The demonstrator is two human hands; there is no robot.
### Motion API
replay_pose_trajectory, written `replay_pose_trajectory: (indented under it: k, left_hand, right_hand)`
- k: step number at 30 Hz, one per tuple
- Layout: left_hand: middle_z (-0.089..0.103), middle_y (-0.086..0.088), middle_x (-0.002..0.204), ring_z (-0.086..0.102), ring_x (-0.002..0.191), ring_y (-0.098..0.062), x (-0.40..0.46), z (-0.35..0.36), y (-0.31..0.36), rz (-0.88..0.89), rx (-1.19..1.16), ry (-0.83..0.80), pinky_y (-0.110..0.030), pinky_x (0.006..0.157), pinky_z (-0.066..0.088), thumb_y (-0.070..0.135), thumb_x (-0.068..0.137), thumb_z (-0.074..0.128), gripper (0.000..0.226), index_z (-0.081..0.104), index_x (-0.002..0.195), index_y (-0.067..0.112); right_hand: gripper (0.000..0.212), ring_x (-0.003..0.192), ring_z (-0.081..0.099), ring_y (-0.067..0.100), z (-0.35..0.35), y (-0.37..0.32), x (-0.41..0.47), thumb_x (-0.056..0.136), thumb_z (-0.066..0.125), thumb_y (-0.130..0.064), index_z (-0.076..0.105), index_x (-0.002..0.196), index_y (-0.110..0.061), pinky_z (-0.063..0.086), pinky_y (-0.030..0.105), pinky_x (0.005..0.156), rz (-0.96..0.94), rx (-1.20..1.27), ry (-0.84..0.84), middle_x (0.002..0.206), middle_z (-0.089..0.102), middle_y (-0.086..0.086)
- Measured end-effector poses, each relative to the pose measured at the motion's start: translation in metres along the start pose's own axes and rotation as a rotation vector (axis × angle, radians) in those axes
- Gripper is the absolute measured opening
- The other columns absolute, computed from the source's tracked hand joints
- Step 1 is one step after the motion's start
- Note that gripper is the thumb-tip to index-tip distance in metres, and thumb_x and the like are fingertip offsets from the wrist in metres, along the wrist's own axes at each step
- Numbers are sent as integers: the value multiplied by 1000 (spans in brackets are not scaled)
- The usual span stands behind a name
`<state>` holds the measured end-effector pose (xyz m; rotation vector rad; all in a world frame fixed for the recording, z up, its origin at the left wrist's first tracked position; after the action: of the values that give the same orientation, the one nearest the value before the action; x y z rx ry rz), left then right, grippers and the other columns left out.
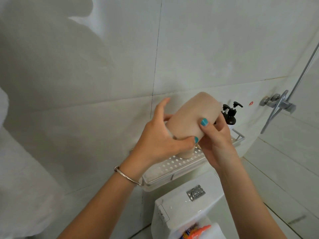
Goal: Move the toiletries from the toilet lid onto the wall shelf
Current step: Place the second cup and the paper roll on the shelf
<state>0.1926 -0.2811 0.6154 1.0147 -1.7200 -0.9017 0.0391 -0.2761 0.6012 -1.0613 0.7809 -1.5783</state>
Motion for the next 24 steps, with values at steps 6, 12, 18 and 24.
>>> replay_pose_trajectory:
  k: [6, 12, 18, 24]
  left_hand:
    - [63, 19, 109, 59, 97, 9, -2, -1, -8, -2, 3, -64, -12, 78, 50, 46, 44, 82, 76, 52, 113, 40]
    - [60, 25, 110, 54, 104, 11, -14, -3, -20, 44, 85, -67, -11, 81, 48, 35, 52, 86, 74, 47, 115, 44]
    - [59, 23, 117, 54, 107, 3, -22, 8, -43, 51, 203, -53, -17, 88, 45, 49, 55, 79, 78, 47, 126, 42]
    - [61, 20, 107, 58, 106, -4, -32, 12, -84, -56, 170, 73, -17, 95, 46, 19, 75, 77, 50, 61, 121, 29]
  right_hand:
    - [97, 105, 66, 20, -2, -8, -1, 45, 91, -56, 54, 125, -15, 55, 35, 79, -83, -295, -56, 107, 71, -1]
    - [86, 109, 64, 15, -4, -13, -5, 50, 90, -53, 55, 123, -26, 53, 30, 85, -125, -568, -215, 115, 67, -7]
    - [79, 99, 64, 10, -16, 9, -6, 51, 88, -34, 55, 121, -18, 53, 24, 77, -163, -653, -161, 108, 66, -14]
    - [71, 96, 64, 19, -46, 49, 3, 48, 88, -42, 53, 111, -47, 52, 27, 73, -160, -829, 63, 113, 59, -9]
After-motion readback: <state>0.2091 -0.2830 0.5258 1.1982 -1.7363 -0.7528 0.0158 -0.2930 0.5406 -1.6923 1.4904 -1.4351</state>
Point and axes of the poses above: each hand's wrist, its own x-axis towards the middle knuckle, its own z-axis out of the palm, y = z × x, the point moved 6 cm from there along x, towards the middle knuckle
